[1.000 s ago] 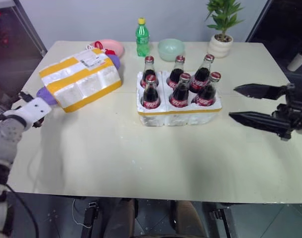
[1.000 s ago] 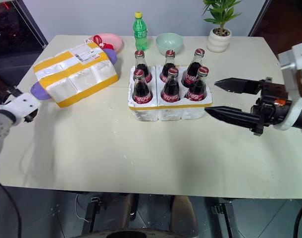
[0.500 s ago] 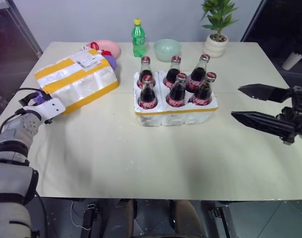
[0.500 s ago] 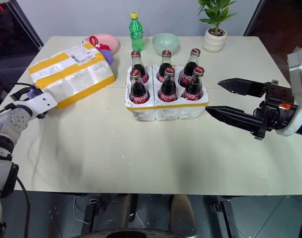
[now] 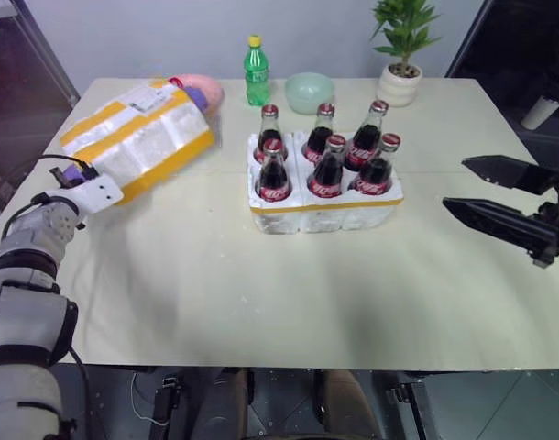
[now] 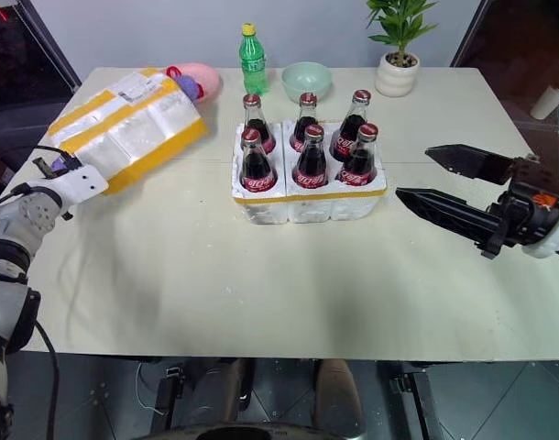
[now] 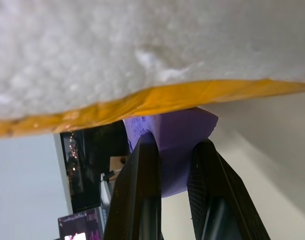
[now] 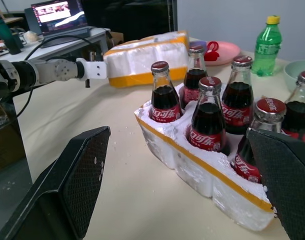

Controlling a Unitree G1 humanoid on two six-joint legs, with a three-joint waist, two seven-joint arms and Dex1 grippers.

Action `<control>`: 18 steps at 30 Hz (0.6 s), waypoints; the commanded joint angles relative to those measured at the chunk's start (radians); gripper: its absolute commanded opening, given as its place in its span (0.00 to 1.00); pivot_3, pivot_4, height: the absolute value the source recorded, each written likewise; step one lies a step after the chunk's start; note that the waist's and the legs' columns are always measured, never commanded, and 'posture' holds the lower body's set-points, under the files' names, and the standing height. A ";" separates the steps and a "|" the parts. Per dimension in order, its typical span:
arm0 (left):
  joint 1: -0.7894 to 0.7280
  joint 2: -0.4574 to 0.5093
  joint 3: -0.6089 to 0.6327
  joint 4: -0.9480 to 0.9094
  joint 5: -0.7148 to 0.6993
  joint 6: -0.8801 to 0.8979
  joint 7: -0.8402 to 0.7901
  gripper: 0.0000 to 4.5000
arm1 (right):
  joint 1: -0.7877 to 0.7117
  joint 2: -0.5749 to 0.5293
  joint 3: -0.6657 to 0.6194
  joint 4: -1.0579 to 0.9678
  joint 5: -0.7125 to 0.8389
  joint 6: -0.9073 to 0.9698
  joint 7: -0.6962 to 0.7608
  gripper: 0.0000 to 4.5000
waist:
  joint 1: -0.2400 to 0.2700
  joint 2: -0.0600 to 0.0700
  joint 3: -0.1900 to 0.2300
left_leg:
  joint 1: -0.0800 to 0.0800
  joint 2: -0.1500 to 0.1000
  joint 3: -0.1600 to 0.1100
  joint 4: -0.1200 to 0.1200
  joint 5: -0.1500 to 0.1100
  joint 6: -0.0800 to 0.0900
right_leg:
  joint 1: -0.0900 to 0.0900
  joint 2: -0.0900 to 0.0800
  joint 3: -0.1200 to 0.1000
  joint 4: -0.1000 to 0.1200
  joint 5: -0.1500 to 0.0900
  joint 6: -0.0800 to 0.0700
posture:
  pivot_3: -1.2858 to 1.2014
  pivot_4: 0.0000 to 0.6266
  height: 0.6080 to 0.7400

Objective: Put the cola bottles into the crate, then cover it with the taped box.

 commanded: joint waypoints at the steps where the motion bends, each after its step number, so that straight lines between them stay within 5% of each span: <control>1: -0.048 0.024 0.024 -0.019 -0.023 -0.023 -0.005 0.05 | 0.017 -0.018 -0.050 -0.018 0.006 -0.022 0.010 1.00 | 0.001 0.000 0.000 | 0.000 0.000 0.000 0.000 0.000 0.000 | 0.000 0.000 0.000 0.000 0.000 0.000 | 0.52 0.24 0.99; 8: -0.106 0.075 0.114 -0.229 -0.133 -0.114 -0.152 0.05 | 0.045 -0.028 -0.035 0.012 -0.045 -0.034 0.026 1.00 | 0.001 -0.003 0.001 | -0.001 0.000 0.000 0.001 0.000 0.000 | 0.000 0.000 0.000 0.000 0.000 0.000 | 0.52 0.24 0.99; 18: -0.010 0.120 0.204 -1.038 -0.318 0.231 -0.625 0.05 | 0.098 -0.017 0.016 0.023 -0.161 -0.084 0.069 1.00 | -0.008 -0.004 0.001 | -0.001 0.000 0.000 0.000 0.000 0.000 | -0.001 0.000 0.000 0.000 0.000 0.000 | 0.52 0.24 0.99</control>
